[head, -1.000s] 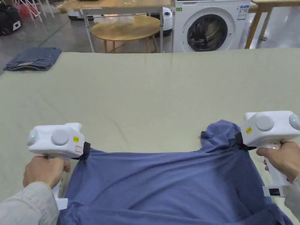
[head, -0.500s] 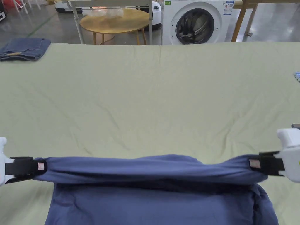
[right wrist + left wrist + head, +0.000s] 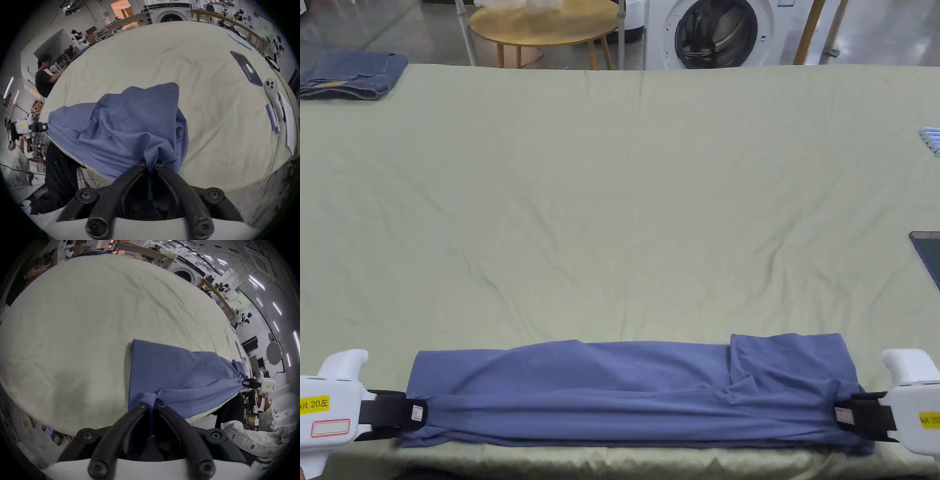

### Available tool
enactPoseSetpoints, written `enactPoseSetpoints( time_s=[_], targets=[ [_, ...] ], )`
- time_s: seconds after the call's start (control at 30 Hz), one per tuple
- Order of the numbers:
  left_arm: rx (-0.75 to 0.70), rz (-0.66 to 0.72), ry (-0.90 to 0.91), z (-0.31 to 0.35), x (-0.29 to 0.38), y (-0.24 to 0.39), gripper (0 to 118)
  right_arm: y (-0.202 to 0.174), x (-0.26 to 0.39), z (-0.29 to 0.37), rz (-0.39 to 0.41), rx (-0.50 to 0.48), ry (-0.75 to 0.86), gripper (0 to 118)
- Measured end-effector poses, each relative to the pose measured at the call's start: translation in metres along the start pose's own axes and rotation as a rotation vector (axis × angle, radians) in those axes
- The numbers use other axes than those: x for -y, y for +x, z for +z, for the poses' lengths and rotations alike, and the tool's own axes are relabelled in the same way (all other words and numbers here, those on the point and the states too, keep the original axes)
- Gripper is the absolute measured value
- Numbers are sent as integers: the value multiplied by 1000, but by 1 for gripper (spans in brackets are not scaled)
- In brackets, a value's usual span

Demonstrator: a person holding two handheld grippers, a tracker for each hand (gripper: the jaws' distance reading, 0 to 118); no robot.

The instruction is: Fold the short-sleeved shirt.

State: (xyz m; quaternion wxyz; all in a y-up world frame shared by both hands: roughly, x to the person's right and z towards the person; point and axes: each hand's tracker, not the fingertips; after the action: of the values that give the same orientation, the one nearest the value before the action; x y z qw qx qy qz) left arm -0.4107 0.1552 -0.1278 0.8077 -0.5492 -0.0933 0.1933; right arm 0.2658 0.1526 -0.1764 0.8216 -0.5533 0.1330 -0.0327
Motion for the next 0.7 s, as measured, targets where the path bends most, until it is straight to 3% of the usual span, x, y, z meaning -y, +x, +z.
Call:
enactPoseSetpoints(
  time_s=[0.07,0.1,0.13,0.2,0.27,0.3,0.33,0.37,0.4,0.47,0.5,0.63,0.7],
  targets=[
    [13,27,15,8,-4,1,45,-5,-6,12,-14,58,-14,78],
    [40,38,47,16,-6,5,75,-8,-9,22,-23,98,5,100],
    [26,30,68,25,-11,15,105,-9,-15,35,-26,101,81,105],
    [-57,-72,152,51,-19,37,110,-14,-29,64,-68,53,205,105],
    [-51,-123,224,75,-33,56,110,-22,-50,88,-118,-3,310,105],
    [-27,-131,242,83,-40,61,107,-27,-60,94,-127,-20,324,103],
    [12,-127,257,89,-50,56,88,-32,-69,95,-104,-62,311,87],
    [54,-110,265,95,-55,59,53,-35,-76,93,-79,-99,291,49],
    [105,-86,299,101,-58,60,3,-40,-80,90,-73,-86,284,0],
    [205,-18,307,100,-69,53,0,-52,-87,73,4,10,303,0],
    [181,-14,329,95,-71,53,0,-57,-88,64,20,32,266,0],
    [105,-57,281,83,-72,50,0,-69,-84,50,20,-15,214,0],
    [169,-6,234,74,-74,36,0,-70,-87,54,29,-8,221,0]
  ],
)
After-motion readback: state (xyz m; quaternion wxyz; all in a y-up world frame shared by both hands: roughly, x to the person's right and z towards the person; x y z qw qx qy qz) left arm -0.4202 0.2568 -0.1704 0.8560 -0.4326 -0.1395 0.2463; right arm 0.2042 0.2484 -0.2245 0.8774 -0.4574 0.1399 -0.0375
